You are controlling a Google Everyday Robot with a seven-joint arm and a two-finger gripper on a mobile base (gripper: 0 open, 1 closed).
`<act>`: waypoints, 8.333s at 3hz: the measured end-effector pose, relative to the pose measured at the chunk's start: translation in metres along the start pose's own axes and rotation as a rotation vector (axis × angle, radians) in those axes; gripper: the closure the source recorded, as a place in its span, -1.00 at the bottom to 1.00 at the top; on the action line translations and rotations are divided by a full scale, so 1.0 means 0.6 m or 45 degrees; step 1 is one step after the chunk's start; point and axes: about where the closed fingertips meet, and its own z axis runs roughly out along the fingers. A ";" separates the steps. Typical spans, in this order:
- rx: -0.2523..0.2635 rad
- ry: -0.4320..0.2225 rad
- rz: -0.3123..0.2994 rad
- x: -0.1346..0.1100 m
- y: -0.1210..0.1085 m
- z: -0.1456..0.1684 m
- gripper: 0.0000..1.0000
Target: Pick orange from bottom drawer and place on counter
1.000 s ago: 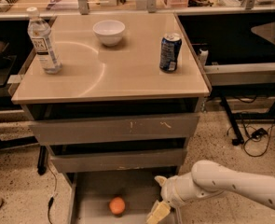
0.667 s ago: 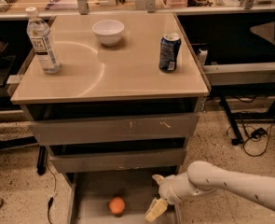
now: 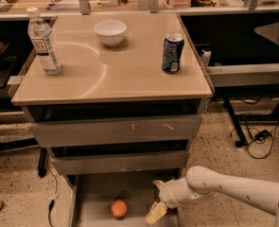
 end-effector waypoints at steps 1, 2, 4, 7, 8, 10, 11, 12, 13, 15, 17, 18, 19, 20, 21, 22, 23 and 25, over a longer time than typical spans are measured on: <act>-0.006 -0.053 -0.054 -0.002 -0.018 0.058 -1.00; 0.031 -0.209 -0.118 0.004 -0.065 0.175 -1.00; 0.004 -0.219 -0.090 0.013 -0.064 0.199 -1.00; 0.000 -0.309 -0.132 0.043 -0.089 0.338 -1.00; -0.024 -0.355 -0.140 0.049 -0.093 0.375 -1.00; -0.041 -0.411 -0.142 0.054 -0.093 0.418 -1.00; -0.040 -0.412 -0.142 0.055 -0.094 0.419 -0.78; -0.040 -0.412 -0.142 0.055 -0.094 0.419 -0.42; -0.040 -0.412 -0.142 0.055 -0.094 0.419 0.05; -0.041 -0.412 -0.142 0.054 -0.094 0.419 0.96; -0.076 -0.557 -0.114 -0.052 -0.052 0.322 1.00; -0.036 -0.608 -0.118 -0.115 -0.012 0.238 1.00; 0.022 -0.611 -0.151 -0.177 0.033 0.155 1.00; 0.045 -0.556 -0.240 -0.242 0.095 0.082 1.00; 0.045 -0.556 -0.240 -0.242 0.095 0.083 1.00; 0.040 -0.559 -0.264 -0.271 0.108 0.058 1.00; 0.080 -0.567 -0.279 -0.328 0.135 -0.004 1.00; 0.131 -0.536 -0.416 -0.458 0.184 -0.121 1.00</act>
Offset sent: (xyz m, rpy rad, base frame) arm 0.0501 0.0805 -0.0917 0.1827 -0.2063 0.0274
